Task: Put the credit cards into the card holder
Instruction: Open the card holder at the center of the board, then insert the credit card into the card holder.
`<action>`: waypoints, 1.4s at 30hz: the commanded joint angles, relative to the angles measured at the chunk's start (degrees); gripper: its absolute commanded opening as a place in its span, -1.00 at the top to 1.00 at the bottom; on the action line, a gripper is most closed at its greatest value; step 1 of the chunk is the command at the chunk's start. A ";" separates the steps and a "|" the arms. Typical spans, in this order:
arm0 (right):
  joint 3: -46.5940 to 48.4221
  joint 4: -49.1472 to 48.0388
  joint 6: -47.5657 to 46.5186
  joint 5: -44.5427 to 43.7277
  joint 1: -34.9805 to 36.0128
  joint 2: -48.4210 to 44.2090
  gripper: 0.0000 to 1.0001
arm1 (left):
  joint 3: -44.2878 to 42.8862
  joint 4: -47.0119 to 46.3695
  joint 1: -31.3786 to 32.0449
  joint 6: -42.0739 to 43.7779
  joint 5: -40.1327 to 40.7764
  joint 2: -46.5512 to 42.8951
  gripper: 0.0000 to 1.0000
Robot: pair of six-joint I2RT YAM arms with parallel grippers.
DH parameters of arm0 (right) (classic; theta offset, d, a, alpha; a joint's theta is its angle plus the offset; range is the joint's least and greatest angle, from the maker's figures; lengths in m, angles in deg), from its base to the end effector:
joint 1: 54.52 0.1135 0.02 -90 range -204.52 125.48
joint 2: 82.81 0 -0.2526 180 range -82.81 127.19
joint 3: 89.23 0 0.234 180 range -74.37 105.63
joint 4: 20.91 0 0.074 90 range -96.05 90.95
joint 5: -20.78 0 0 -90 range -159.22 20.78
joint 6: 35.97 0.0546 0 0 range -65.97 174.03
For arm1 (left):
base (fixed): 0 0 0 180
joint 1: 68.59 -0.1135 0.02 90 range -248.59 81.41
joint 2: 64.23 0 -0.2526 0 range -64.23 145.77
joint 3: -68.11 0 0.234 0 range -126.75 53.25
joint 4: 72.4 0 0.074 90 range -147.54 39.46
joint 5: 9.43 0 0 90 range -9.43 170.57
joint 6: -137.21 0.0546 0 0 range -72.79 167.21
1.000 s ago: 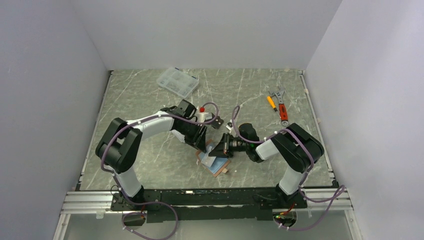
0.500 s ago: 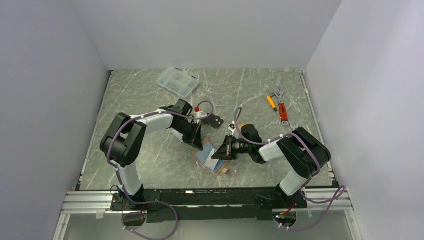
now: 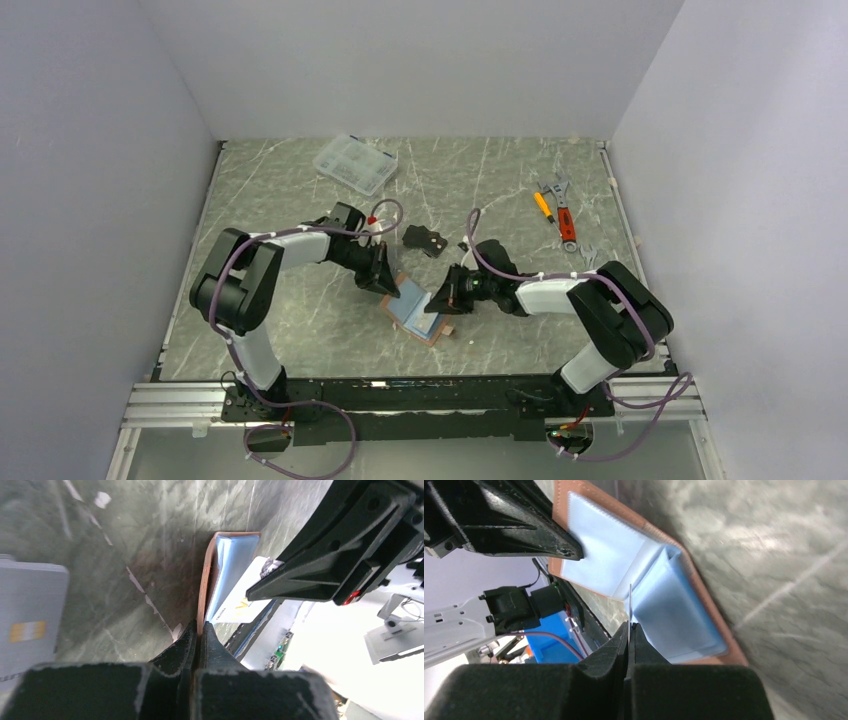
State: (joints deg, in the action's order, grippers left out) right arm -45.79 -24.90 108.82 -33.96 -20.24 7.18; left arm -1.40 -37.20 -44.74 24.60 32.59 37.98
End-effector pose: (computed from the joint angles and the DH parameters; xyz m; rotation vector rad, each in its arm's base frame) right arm 0.2039 0.1771 0.1160 0.1061 2.6348 1.3964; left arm 0.2689 -0.1632 0.1315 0.2747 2.8079 -1.3659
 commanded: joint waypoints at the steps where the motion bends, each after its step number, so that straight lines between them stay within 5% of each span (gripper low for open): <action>1: 4.16 2.06 -0.06 -6.68 1.22 -1.24 1.00 | 0.01 -4.44 -3.19 -3.34 -4.19 -1.51 1.00; 11: 7.86 4.61 0.21 -8.92 3.56 1.16 1.00 | 4.14 -9.97 -4.52 -2.91 -6.69 -0.61 0.96; 35: -6.18 -13.80 14.36 -21.07 9.78 1.80 1.00 | 8.68 -7.04 -3.26 3.76 2.99 -5.57 0.85; 42: -6.38 -11.95 13.75 -22.37 10.07 0.39 1.00 | 9.82 -9.37 -1.46 2.64 0.61 -7.19 0.58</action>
State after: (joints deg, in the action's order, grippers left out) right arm -51.28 -39.11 123.35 -52.84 -10.43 8.41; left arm 7.62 -44.90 -47.53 26.79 34.55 33.46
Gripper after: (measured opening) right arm 0.008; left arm 0.184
